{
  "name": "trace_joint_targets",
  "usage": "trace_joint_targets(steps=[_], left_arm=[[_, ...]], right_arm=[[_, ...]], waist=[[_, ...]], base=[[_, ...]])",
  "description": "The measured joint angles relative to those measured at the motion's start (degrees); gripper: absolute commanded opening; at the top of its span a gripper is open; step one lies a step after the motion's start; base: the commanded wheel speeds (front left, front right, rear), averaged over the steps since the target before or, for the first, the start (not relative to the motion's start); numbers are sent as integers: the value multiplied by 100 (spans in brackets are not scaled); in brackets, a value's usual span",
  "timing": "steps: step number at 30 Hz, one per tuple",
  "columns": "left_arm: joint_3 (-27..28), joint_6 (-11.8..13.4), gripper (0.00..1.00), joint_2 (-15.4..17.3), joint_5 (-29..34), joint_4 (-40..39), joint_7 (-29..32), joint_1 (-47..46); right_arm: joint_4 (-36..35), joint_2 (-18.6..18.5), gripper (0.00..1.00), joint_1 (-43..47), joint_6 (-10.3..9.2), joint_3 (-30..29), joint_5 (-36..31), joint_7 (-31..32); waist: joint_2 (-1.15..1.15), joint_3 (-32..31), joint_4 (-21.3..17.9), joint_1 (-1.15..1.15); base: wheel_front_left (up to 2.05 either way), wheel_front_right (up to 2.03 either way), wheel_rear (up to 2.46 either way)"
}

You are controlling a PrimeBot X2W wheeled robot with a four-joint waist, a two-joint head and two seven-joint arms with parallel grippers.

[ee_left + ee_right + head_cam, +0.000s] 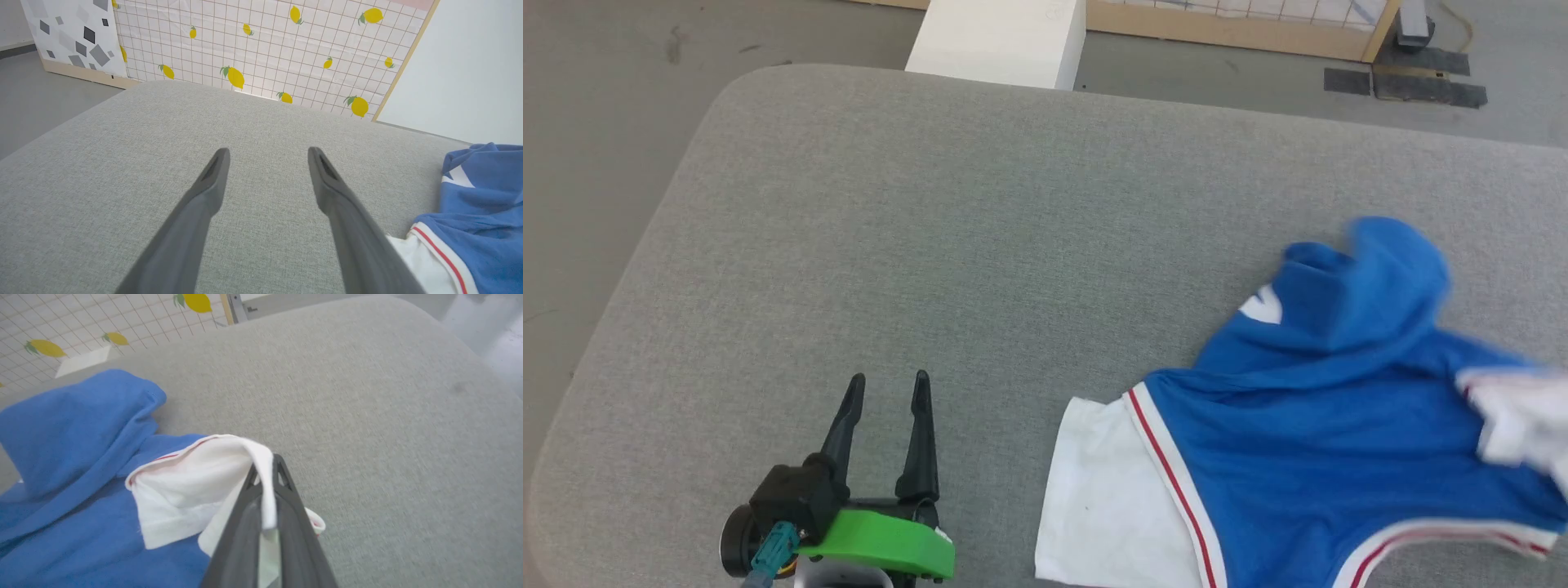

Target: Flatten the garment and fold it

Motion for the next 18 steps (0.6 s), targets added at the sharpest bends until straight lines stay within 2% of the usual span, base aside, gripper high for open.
trace_joint_targets(steps=[1, 7, 11, 14, 18], left_arm=[[2, 0, 100, 0, 0, 12, 0, 0], [26, -1, 100, 0, 0, 48, 0, -1], [35, -1, 100, -1, 0, 47, 0, -1], [10, 0, 100, -1, 2, 38, 0, -2], [-79, 2, 100, -1, 9, 16, 0, -15]], right_arm=[[120, 14, 100, 77, 0, -57, -49, -9], [720, 55, 100, 108, 0, 96, -11, -679], [430, 54, 100, -32, 0, 494, -45, -1062], [-7, 52, 100, -246, 0, 948, -94, -1023], [-167, 24, 100, -467, 0, 1516, -52, -485]], waist=[[0, 8, -3, 0], [0, 36, -45, 0], [0, 27, -59, 0], [0, 55, -56, 0], [0, 122, -18, 0]], base=[[0, 0, 0], [0, 0, 0], [0, 0, 0], [0, 0, 0], [0, 0, 0]])
